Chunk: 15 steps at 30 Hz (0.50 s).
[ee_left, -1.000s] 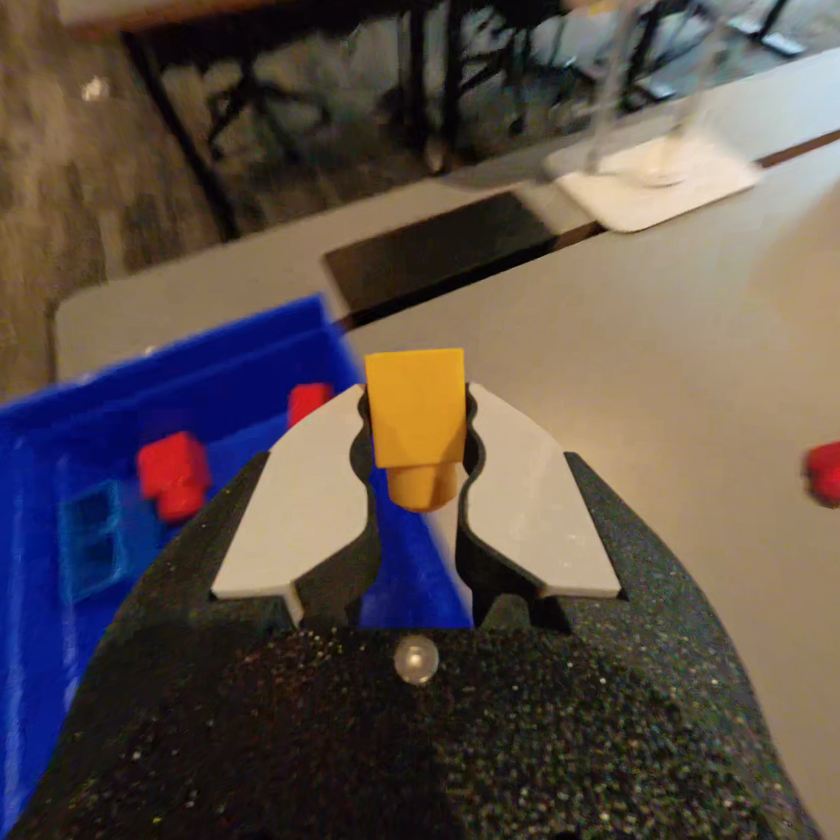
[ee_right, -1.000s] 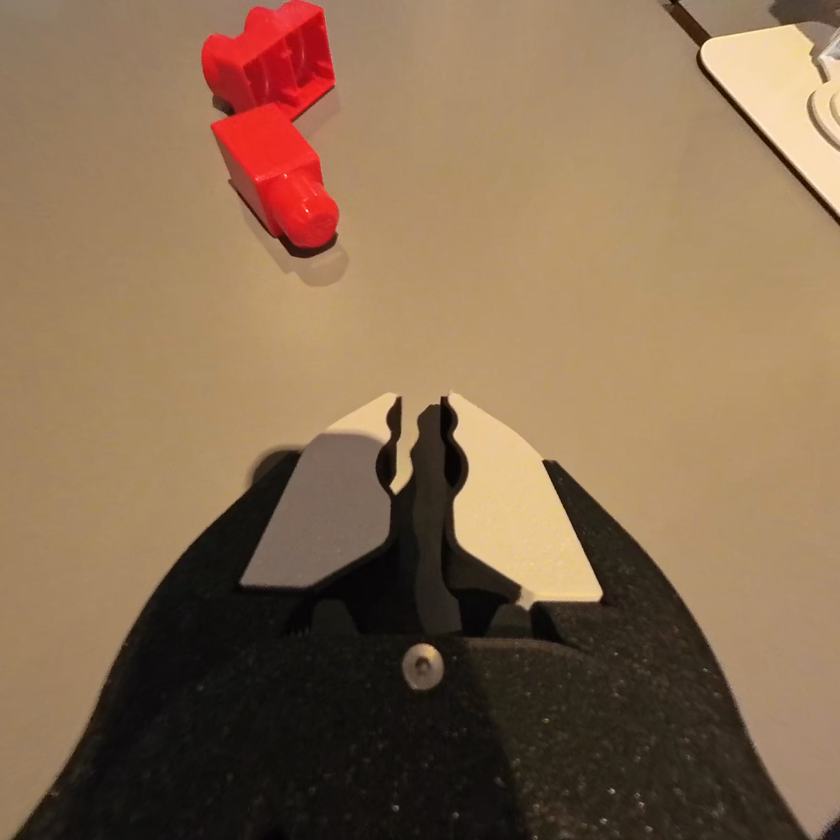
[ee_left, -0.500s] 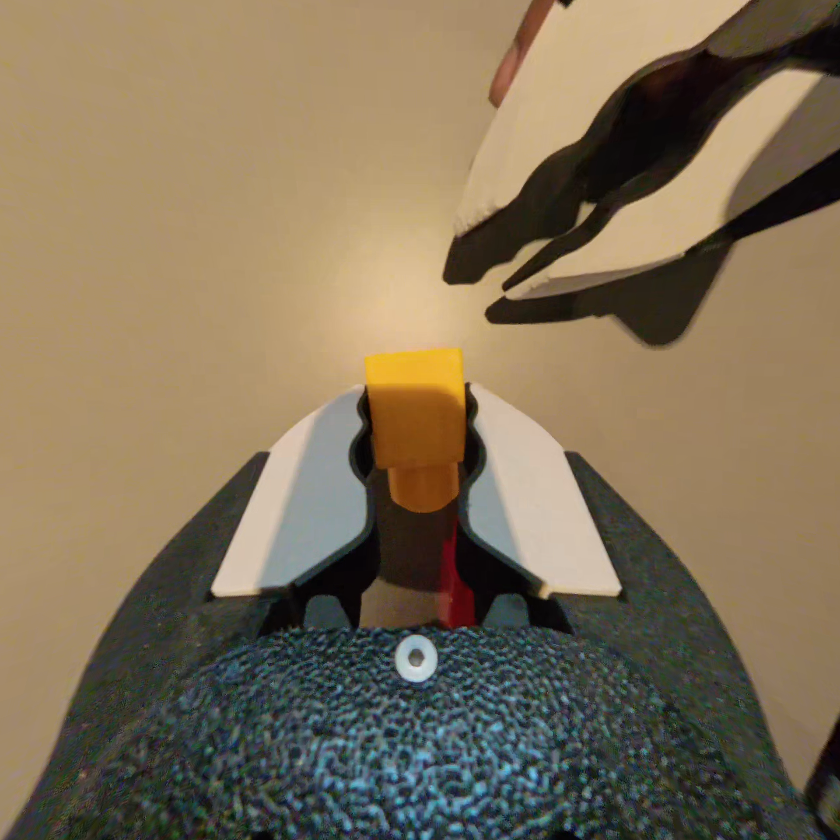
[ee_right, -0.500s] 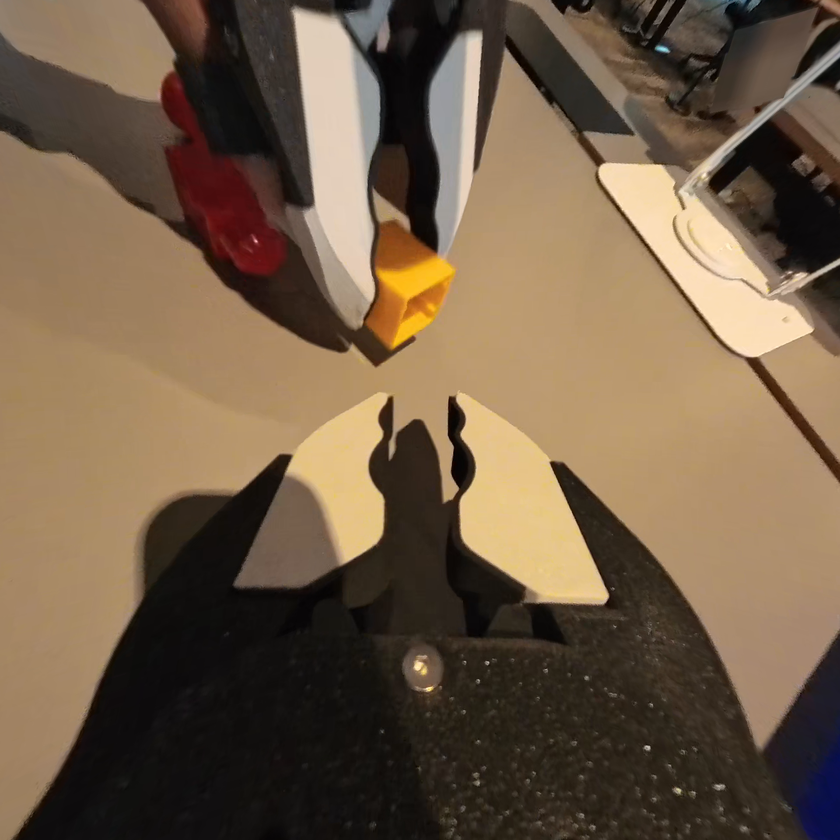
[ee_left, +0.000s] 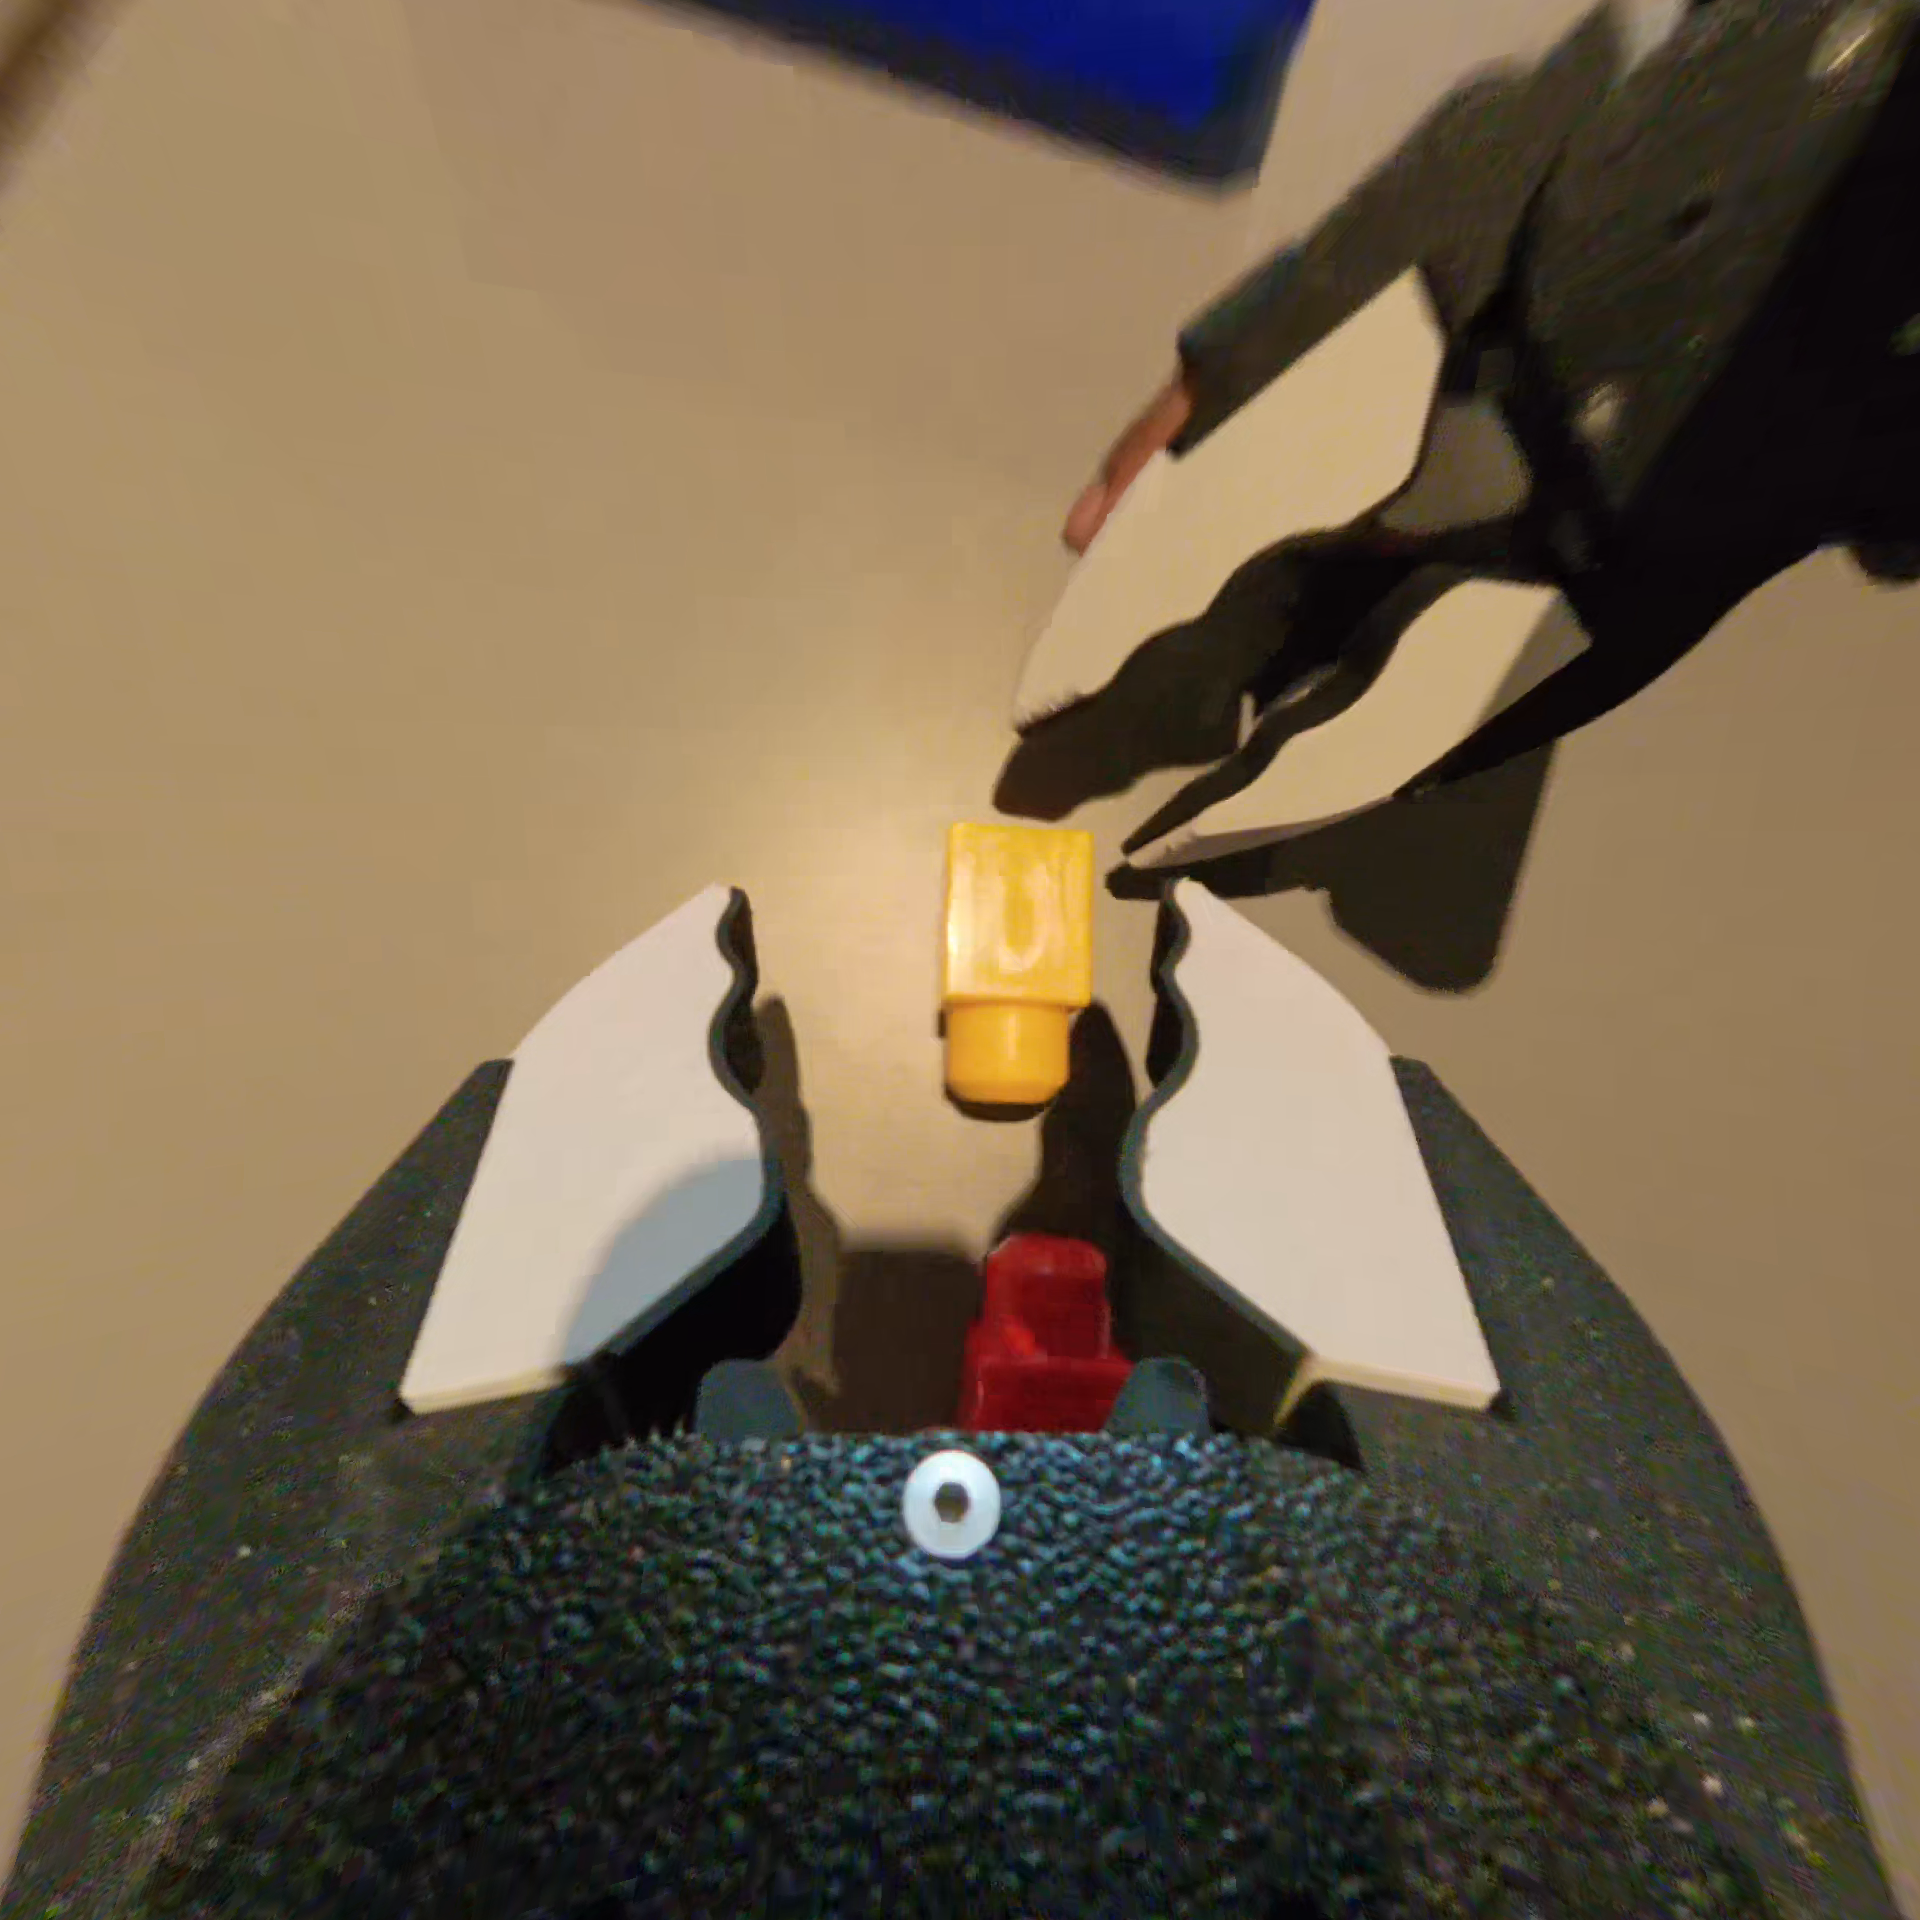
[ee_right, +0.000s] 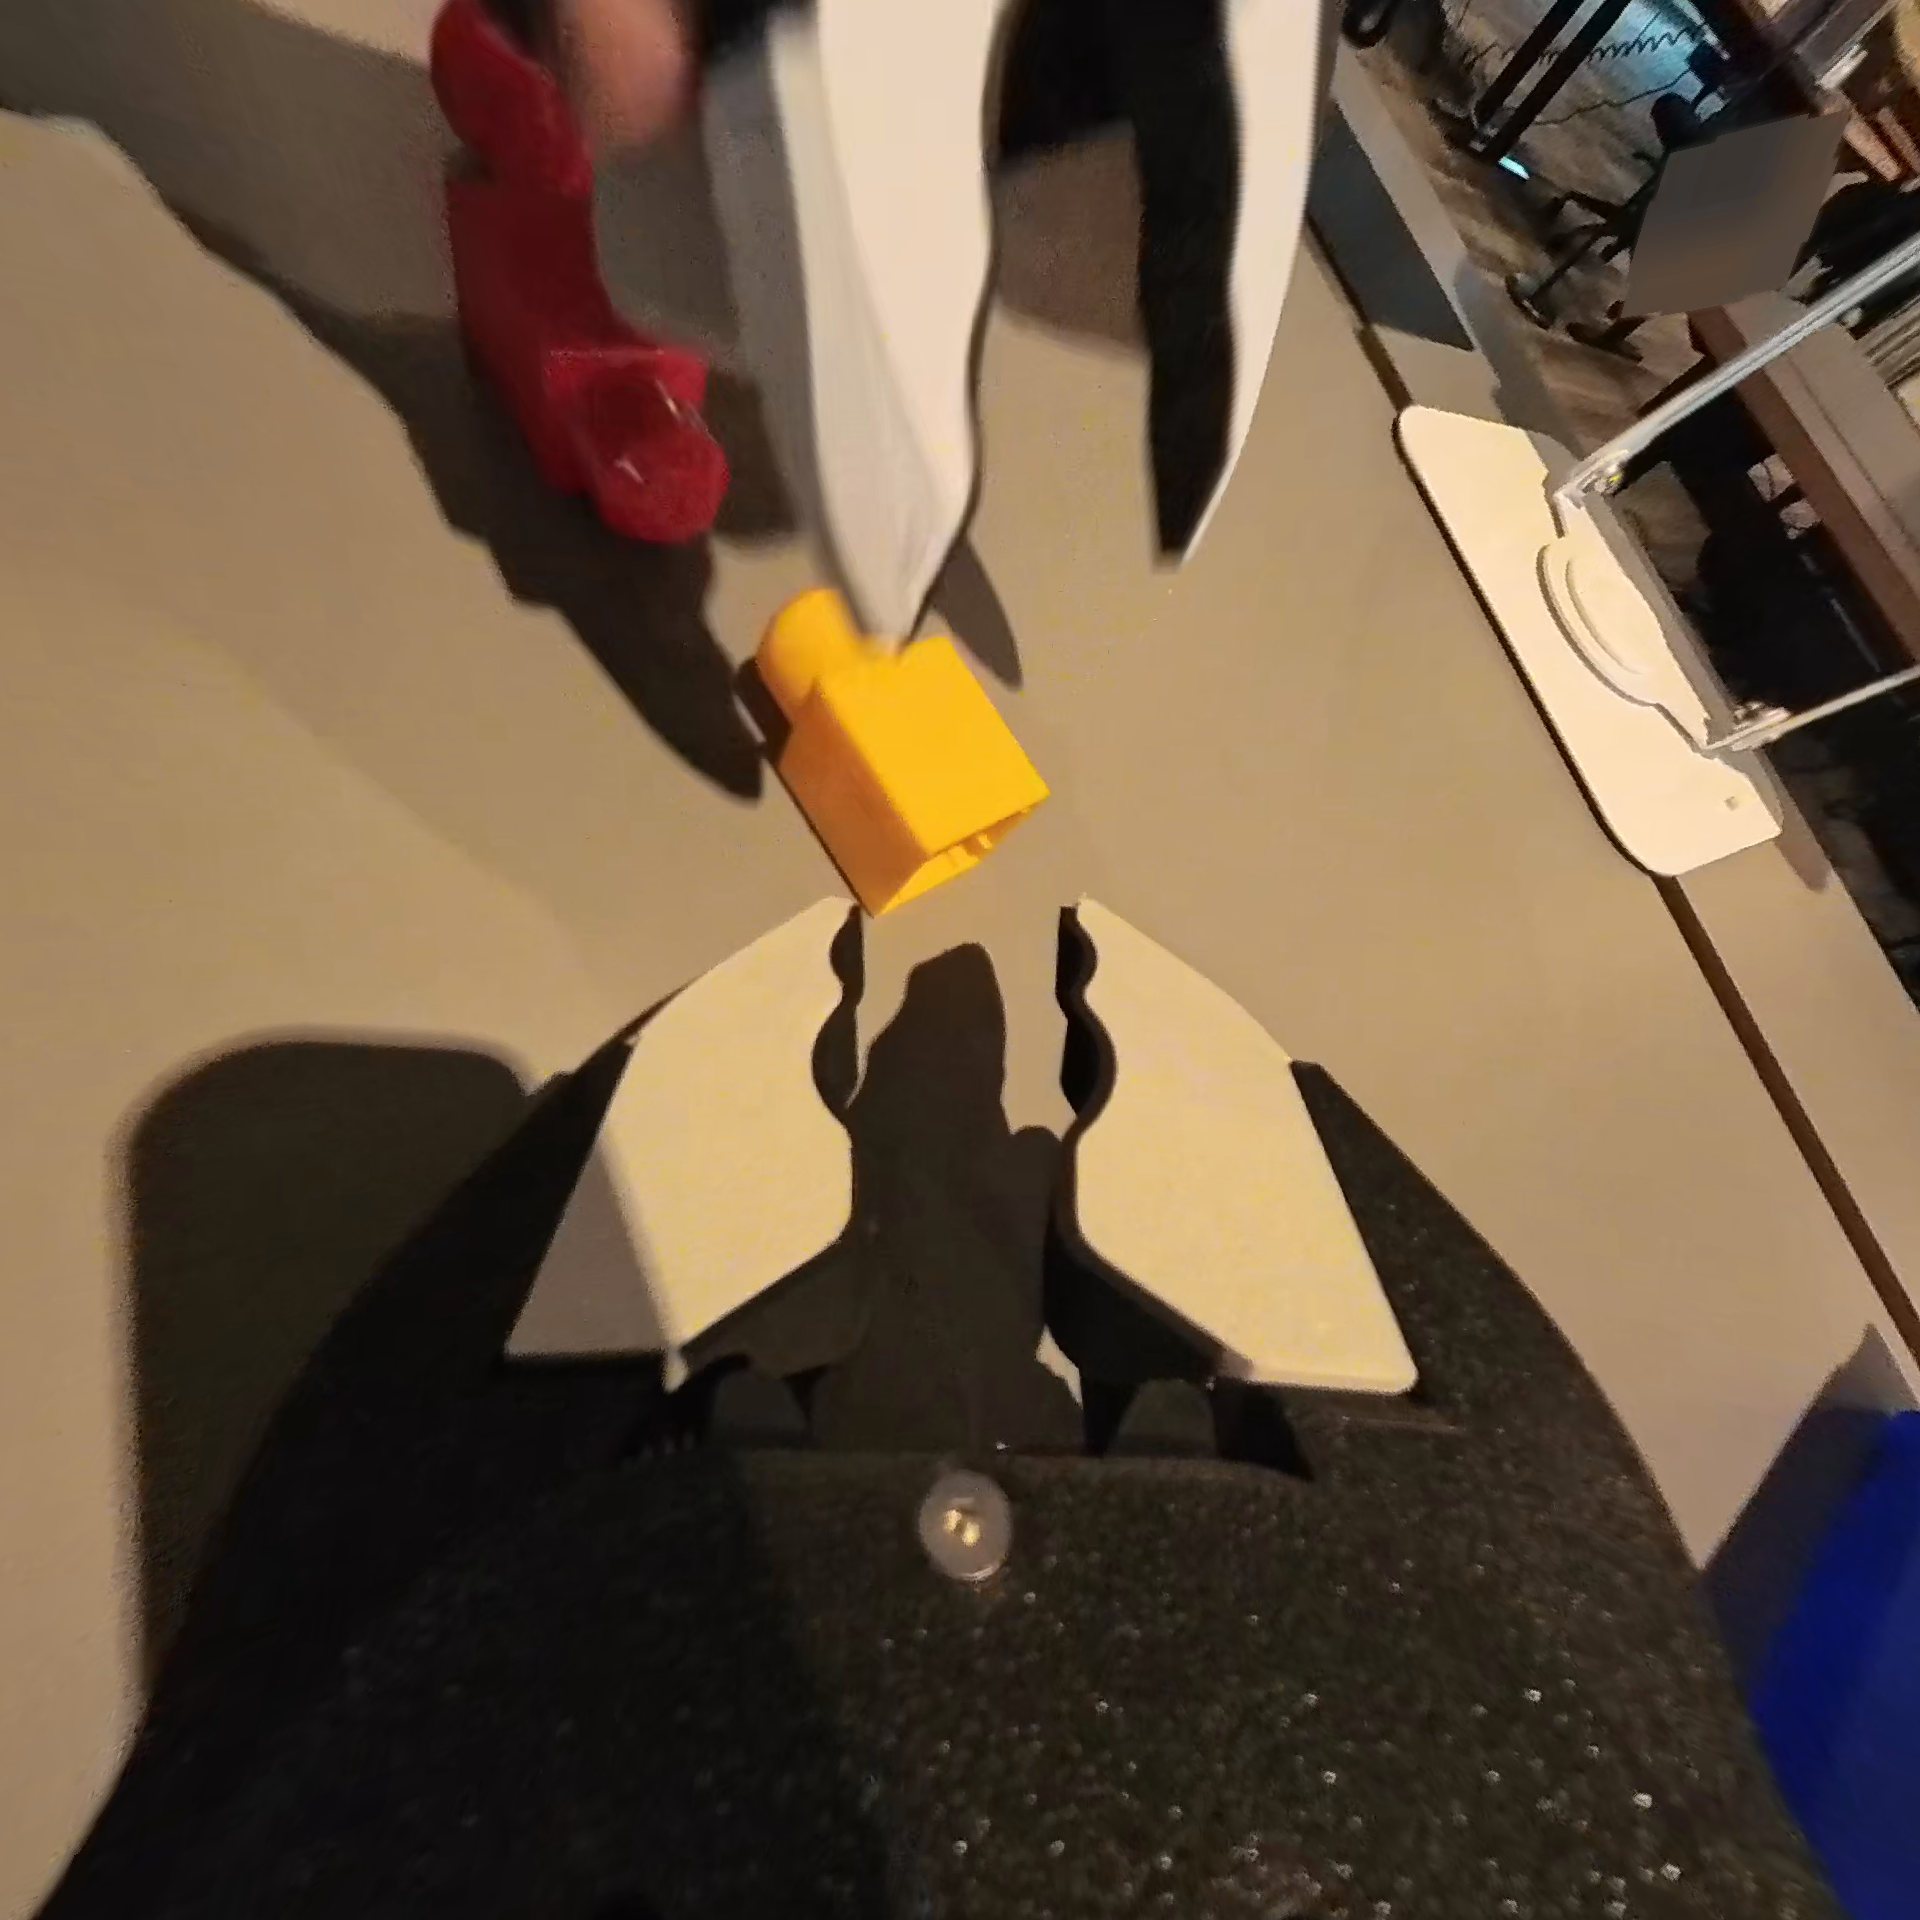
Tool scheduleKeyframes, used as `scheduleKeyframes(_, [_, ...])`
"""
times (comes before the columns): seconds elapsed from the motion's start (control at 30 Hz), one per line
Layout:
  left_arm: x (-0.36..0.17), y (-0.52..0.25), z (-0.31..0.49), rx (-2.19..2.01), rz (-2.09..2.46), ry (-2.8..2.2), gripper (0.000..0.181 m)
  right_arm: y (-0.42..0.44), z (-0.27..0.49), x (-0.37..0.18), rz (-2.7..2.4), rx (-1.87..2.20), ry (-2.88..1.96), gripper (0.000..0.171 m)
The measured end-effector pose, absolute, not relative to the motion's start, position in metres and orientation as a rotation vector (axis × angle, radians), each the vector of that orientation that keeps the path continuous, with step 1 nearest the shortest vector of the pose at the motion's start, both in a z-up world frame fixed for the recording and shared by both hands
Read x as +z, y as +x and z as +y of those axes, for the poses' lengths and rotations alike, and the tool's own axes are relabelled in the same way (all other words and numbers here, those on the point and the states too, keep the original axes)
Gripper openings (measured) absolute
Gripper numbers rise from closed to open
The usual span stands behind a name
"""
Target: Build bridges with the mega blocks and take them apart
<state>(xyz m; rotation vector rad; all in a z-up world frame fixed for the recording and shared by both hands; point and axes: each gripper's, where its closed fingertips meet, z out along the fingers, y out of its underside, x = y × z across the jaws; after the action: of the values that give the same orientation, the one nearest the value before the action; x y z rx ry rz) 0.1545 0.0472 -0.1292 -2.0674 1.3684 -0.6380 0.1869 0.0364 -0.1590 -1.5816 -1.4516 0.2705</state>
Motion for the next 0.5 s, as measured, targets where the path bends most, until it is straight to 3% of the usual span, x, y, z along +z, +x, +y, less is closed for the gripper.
scheduleKeyframes(0.03, [-0.114, 0.144, 0.050, -0.642, 1.298, -1.983, 0.071, 0.186, 0.036, -0.160, -1.456, 0.265, -1.582, 0.037])
scheduleKeyframes(0.13, [-0.089, 0.085, 0.053, -0.606, 1.082, -1.826, 0.061, 0.184, 0.035, -0.160, -1.472, 0.273, -1.575, 0.041])
scheduleKeyframes(0.3, [-0.125, 0.017, 0.019, -0.822, 0.979, -1.950, 0.064, 0.168, 0.033, -0.153, -1.466, 0.386, -1.573, 0.050])
scheduleKeyframes(0.5, [-0.136, 0.027, 0.000, -0.714, 1.225, -1.955, 0.067, 0.154, 0.034, -0.142, -1.503, 0.313, -1.524, 0.053])
